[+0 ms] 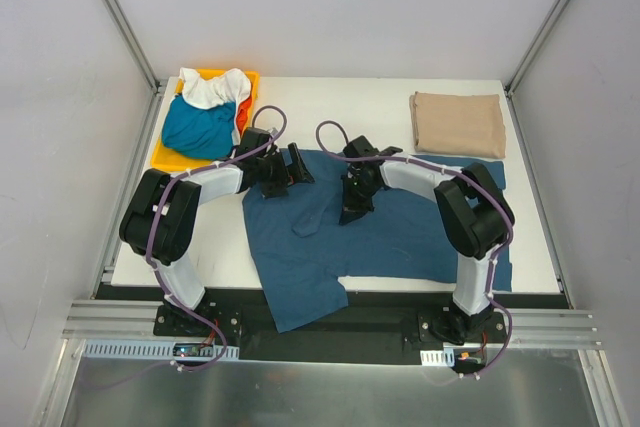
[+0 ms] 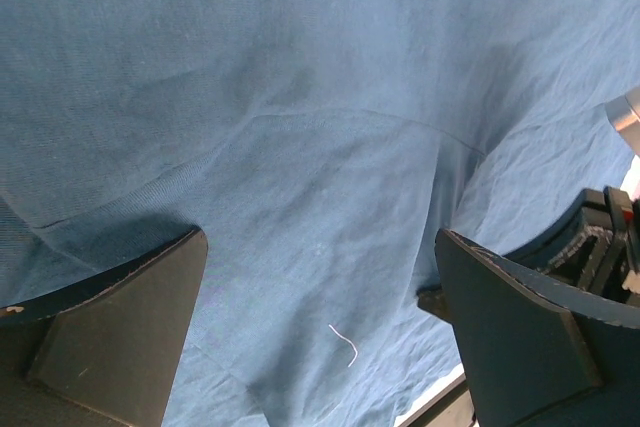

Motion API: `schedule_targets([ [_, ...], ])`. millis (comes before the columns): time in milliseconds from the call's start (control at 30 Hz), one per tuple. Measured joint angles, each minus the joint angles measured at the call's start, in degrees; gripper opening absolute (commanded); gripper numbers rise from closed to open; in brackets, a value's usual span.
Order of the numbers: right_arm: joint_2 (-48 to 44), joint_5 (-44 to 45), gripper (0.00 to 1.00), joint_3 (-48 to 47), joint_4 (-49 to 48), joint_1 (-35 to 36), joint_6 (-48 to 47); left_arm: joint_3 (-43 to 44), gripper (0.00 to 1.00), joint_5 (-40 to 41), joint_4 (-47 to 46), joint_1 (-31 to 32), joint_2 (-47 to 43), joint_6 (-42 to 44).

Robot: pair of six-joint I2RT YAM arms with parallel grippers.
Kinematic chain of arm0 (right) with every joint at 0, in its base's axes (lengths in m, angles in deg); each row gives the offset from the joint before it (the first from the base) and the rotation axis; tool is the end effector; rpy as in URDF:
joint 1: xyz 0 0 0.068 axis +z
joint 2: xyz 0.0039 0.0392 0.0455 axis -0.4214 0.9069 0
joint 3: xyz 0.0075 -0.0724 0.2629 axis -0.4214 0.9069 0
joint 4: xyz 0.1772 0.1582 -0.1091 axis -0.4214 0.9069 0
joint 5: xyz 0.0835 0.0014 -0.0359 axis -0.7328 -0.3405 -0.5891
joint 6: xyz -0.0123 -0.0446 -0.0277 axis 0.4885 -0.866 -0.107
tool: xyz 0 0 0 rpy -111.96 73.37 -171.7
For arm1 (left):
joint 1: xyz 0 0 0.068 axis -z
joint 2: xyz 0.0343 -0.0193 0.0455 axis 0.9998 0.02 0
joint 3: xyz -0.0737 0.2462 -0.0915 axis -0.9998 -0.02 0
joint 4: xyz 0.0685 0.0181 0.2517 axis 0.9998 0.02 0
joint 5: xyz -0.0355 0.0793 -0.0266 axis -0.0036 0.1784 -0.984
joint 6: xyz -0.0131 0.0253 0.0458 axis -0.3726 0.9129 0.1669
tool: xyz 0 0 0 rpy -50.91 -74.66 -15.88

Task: Fold and stack the t-shirts
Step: Fold the tshirt

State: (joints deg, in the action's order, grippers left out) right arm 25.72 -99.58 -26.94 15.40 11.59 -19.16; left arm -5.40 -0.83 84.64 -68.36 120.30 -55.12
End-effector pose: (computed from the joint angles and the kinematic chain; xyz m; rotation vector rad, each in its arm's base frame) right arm 0.3013 0.2362 0.1563 -0.5199 2.8268 0.6434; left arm 0.3339 -0.1387 0.1704 -0.1877 2.4065 -0.9489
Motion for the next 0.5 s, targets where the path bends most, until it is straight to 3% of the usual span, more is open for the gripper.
schedule_targets([
  [500,-2.6,4.0,0.05,-0.6,8.3,0.0,-0.9,-0.1,0.99,0.0,-0.2,-0.4,0.0,0.2],
])
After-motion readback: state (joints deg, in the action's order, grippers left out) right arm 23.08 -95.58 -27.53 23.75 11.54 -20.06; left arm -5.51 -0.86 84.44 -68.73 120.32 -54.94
